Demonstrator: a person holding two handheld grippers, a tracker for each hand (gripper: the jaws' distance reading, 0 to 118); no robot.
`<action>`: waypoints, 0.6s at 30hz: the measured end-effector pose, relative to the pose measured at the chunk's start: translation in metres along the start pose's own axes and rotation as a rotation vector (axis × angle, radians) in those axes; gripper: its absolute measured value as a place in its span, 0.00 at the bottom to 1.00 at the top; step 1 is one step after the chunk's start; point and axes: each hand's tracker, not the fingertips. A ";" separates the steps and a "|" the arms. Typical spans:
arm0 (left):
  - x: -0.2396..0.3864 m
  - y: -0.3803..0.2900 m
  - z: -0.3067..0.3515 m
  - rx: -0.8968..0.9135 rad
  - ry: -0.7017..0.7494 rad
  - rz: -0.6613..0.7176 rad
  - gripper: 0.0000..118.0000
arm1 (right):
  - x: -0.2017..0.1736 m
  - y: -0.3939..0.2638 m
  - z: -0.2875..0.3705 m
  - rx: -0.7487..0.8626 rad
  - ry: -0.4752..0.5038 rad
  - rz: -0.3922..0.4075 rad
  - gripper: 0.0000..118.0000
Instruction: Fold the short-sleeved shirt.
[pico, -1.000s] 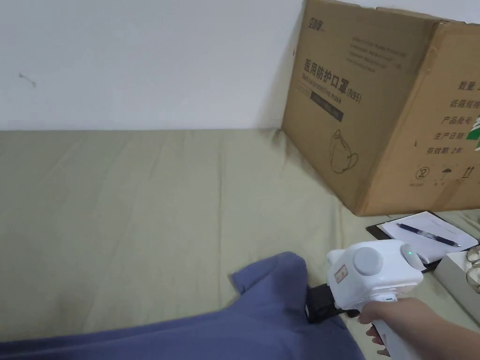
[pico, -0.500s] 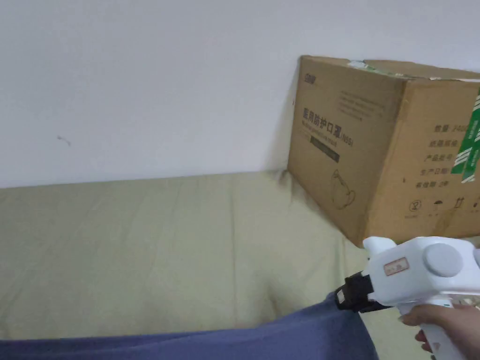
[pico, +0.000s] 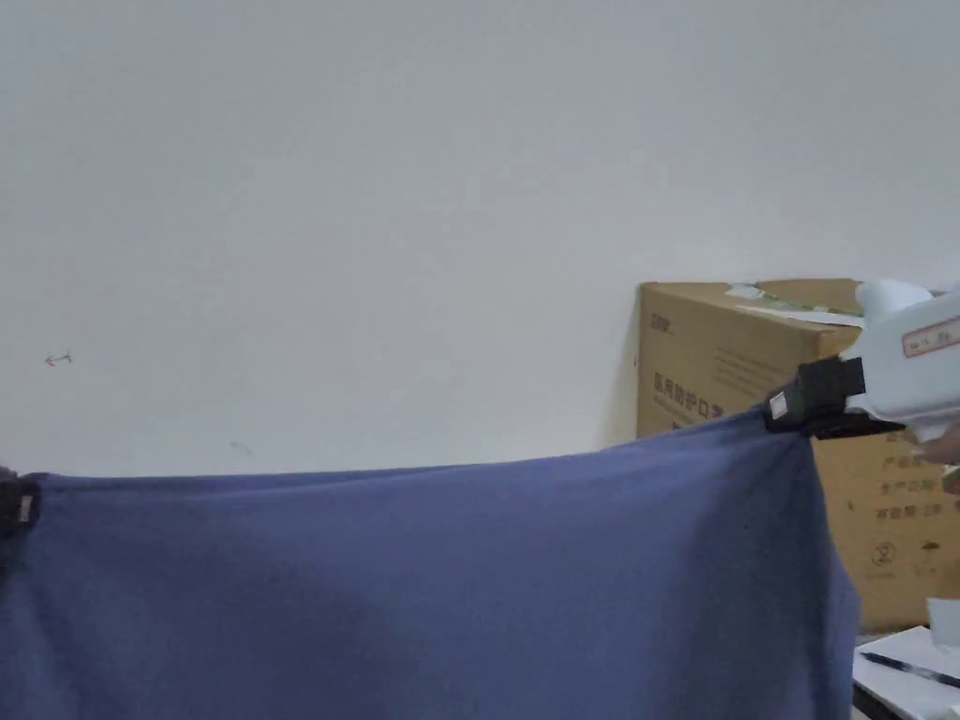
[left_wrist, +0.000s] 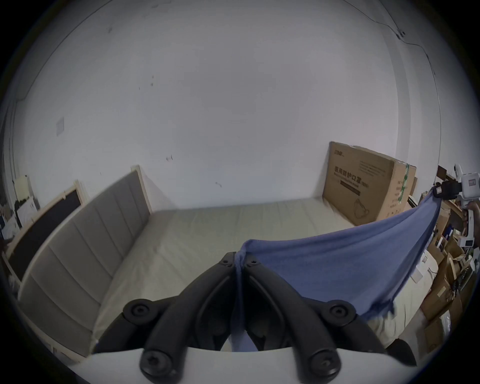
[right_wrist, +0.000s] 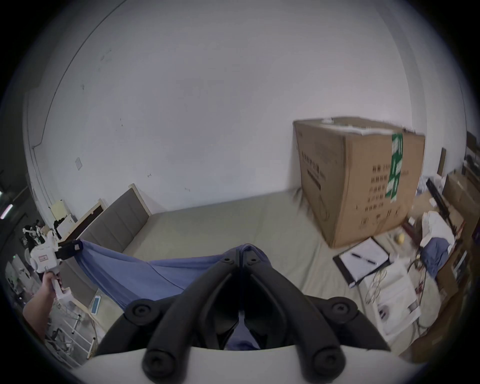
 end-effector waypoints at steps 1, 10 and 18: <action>-0.002 0.018 -0.003 0.005 0.000 0.004 0.01 | -0.006 0.017 -0.002 0.013 -0.016 0.012 0.01; -0.019 0.144 -0.053 0.125 0.081 -0.023 0.01 | -0.043 0.155 -0.058 0.204 -0.064 0.041 0.01; -0.037 0.197 -0.113 0.320 0.153 0.070 0.01 | -0.080 0.229 -0.113 0.400 -0.126 0.127 0.01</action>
